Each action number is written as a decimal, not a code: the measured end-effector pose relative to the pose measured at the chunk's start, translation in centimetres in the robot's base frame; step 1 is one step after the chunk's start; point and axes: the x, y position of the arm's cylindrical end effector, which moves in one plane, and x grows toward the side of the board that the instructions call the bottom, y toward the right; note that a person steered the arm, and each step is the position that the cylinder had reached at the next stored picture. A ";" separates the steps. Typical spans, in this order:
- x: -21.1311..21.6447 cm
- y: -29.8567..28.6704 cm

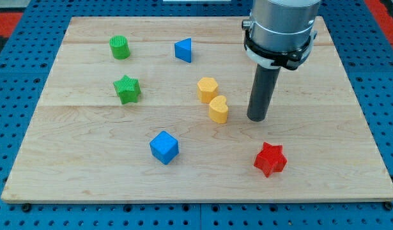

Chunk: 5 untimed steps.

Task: Slide the yellow heart below the hexagon

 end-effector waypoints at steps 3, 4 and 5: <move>-1.0 -5.3; -1.1 -4.3; -6.6 2.9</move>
